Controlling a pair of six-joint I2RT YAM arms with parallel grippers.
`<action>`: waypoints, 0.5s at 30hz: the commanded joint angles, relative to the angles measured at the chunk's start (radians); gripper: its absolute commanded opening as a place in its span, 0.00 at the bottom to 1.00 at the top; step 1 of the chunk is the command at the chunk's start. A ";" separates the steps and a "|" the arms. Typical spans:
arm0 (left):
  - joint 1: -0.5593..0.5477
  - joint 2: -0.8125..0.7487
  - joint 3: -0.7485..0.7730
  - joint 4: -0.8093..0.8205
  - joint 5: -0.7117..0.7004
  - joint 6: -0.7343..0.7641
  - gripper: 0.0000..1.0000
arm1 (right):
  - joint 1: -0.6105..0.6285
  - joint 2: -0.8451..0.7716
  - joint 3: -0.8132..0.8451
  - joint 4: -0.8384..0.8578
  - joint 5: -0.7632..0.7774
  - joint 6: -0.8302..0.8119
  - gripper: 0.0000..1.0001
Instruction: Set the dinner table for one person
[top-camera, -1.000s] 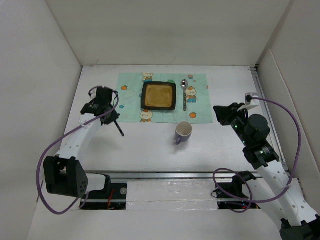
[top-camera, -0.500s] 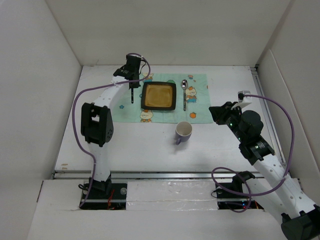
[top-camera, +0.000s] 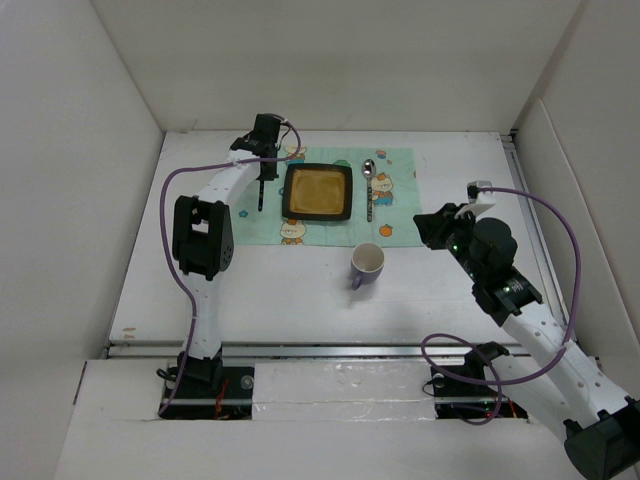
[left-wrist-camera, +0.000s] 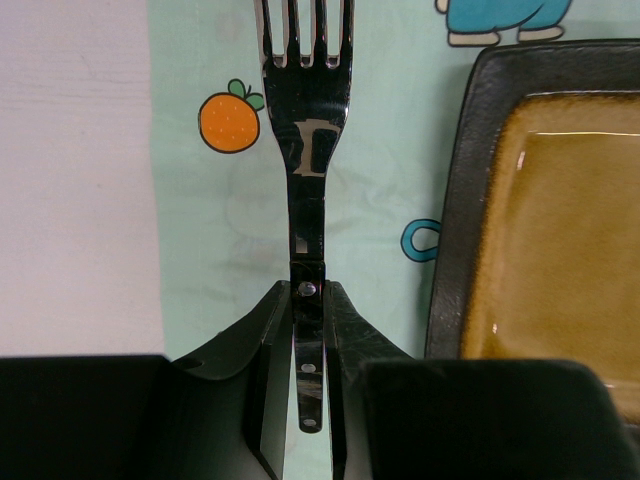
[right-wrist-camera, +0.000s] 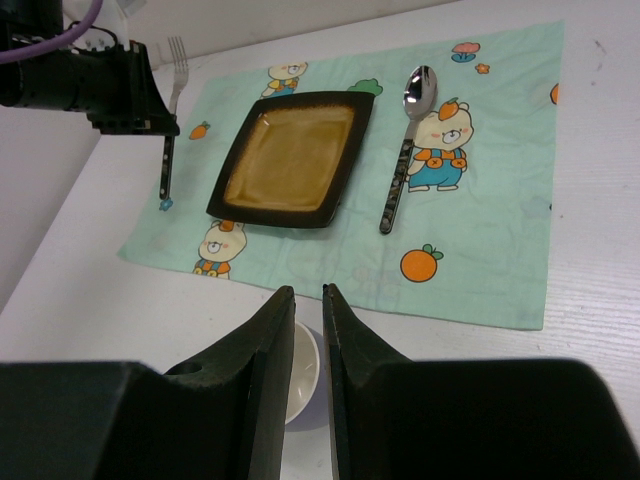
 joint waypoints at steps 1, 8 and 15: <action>0.008 0.030 0.027 0.011 0.013 0.012 0.00 | 0.007 -0.002 0.010 0.059 0.030 -0.021 0.23; 0.008 0.090 0.061 0.012 0.023 0.014 0.00 | 0.016 0.017 0.012 0.065 0.036 -0.021 0.24; 0.008 0.116 0.076 0.026 0.020 0.028 0.00 | 0.025 0.046 0.016 0.073 0.041 -0.023 0.24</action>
